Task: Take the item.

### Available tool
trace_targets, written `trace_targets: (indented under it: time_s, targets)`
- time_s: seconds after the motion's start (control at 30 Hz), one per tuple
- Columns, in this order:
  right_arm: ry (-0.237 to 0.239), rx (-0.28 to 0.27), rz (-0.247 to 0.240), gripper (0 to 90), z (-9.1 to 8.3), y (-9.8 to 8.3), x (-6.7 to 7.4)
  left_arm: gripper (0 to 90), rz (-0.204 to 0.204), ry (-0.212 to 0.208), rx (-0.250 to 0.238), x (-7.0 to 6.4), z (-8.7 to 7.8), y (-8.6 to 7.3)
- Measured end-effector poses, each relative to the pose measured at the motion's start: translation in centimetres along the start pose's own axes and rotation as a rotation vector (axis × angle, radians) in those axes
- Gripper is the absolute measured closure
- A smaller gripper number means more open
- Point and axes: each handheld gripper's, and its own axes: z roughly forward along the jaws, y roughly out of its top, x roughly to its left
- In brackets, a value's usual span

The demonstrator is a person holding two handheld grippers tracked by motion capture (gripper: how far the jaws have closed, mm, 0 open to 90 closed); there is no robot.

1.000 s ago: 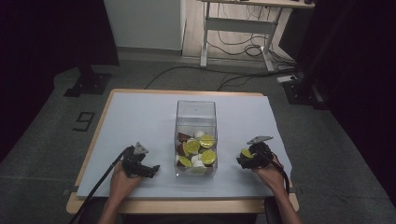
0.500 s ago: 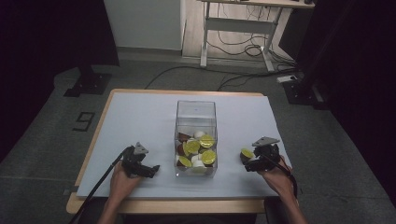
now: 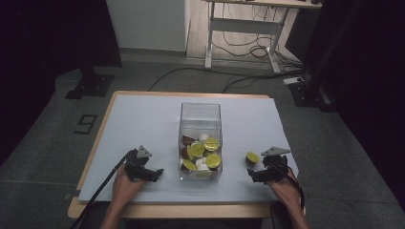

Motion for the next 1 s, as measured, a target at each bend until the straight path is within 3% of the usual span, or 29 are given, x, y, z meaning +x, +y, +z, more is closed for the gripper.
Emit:
trace_targets:
  time_s: [0.27,0.37,0.57,0.67,1.0]
  targets:
    - [0.017,0.042,0.03,0.0,1.9,-1.2,-0.3,0.0,0.001,0.0,0.0,0.0,0.0,0.0]
    - [0.014,0.032,0.027,0.0,2.3,-1.5,-0.3,0.0,0.002,0.0,0.0,0.0,0.0,0.0]
    - [0.016,0.088,-0.011,0.0,3.1,-1.8,-0.1,0.0,0.001,0.0,0.0,0.0,0.0,0.0]
    - [0.036,0.086,0.027,0.0,3.2,-2.0,-0.4,0.0,0.001,0.001,0.0,0.0,0.0,0.0]
    - [0.04,0.078,0.021,0.0,3.1,-2.1,-0.4,0.0,0.001,0.0,0.0,0.0,0.0,0.0]
